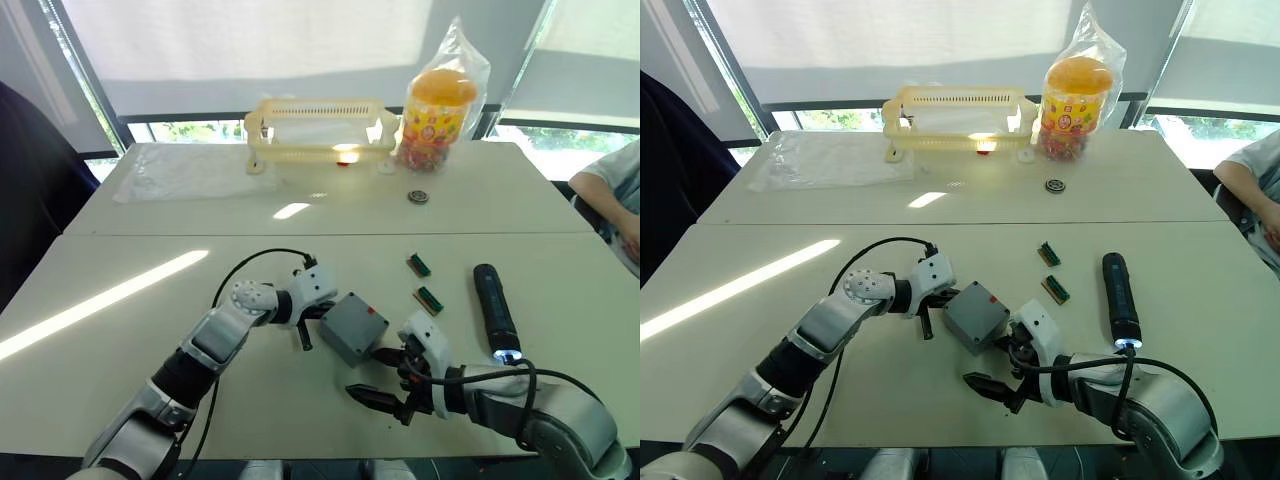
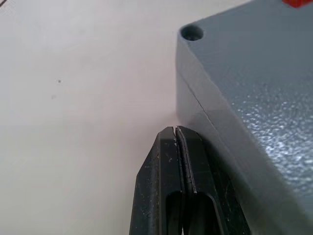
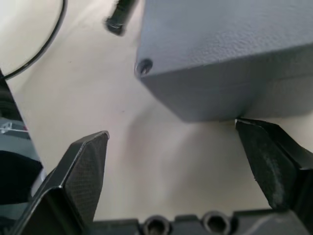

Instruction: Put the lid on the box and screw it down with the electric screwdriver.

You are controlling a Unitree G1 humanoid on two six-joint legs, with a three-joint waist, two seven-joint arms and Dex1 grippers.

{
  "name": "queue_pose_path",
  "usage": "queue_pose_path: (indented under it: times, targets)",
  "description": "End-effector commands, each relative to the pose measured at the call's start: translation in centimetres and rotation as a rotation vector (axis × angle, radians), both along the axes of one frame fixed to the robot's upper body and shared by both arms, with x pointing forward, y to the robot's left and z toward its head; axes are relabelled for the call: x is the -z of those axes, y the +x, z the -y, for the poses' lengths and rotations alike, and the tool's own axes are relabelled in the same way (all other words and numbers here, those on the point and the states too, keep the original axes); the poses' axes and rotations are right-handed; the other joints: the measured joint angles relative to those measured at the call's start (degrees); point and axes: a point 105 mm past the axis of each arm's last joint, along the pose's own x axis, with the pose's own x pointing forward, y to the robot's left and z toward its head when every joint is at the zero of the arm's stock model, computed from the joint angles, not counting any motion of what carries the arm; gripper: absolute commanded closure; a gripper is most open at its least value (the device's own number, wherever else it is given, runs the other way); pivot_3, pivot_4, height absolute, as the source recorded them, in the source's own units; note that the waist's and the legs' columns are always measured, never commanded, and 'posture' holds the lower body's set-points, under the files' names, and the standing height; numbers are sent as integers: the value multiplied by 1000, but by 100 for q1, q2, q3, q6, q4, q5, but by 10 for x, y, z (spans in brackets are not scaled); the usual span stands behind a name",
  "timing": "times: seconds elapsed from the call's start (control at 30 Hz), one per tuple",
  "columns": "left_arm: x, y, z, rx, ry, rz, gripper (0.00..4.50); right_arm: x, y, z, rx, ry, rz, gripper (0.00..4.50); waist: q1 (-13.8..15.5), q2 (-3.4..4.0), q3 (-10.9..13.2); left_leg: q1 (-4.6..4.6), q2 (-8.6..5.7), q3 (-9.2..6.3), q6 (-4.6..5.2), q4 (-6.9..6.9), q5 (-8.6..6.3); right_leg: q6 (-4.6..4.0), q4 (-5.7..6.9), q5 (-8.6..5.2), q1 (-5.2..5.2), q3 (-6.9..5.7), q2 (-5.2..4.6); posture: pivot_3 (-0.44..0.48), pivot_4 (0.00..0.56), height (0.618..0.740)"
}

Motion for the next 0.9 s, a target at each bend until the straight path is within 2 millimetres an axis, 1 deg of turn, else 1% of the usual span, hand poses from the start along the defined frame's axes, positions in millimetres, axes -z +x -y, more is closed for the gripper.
queue_pose_path:
  times: [0.03,0.13,0.2,0.3,0.43,0.5,0.6,0.7,0.8,0.9]
  targets:
    - [-8,8,-12,-37,15,63,4500,-18,-2,5,19,-1,67,13,-9,0,0,-1,0,-1,0,-1,0,1,1,0,-2,0,0,0,150,740]
    - [-9,10,-30,-85,29,73,4500,-29,-1,15,23,-25,100,13,-22,1,0,0,0,-3,0,0,0,2,5,1,-3,-1,0,0,150,740]
    - [-12,7,-41,-102,38,77,4500,-32,3,24,27,-65,126,13,-31,1,-1,1,1,-3,0,-1,0,1,5,1,-2,-1,1,0,150,740]
    - [-17,-15,-50,-65,46,39,4500,-36,16,34,35,-89,166,13,-73,1,0,1,1,-3,0,-3,0,1,5,0,-3,-1,0,0,150,740]
    - [-12,-50,-49,49,61,-59,4500,-31,24,33,-13,-99,176,13,-98,1,0,0,1,-2,0,-3,0,0,5,-1,-1,-1,-2,0,150,740]
    - [-10,-56,-47,58,54,-86,4500,-27,28,31,-49,-114,179,13,-91,1,0,0,1,-1,0,-1,0,-3,4,-3,1,-1,-4,0,150,740]
    - [-8,-58,-40,60,46,-101,4500,-24,32,27,-98,-117,196,13,-95,1,0,1,1,-2,0,3,0,-4,4,-3,3,-1,-3,0,150,740]
    - [-5,-52,-33,47,42,-82,4500,-25,34,21,-130,-93,209,13,-99,1,0,1,0,-1,0,1,0,0,4,-2,2,-1,-3,0,150,740]
    - [0,-42,-28,40,64,-47,4500,-26,30,13,-168,-63,205,13,-93,1,0,1,0,-3,0,2,0,3,4,0,2,-2,-1,0,150,740]
    - [0,-37,-22,57,60,-36,4500,-26,21,9,-193,-44,179,13,-86,1,0,1,0,-3,0,2,0,3,4,0,3,-3,-1,0,150,740]
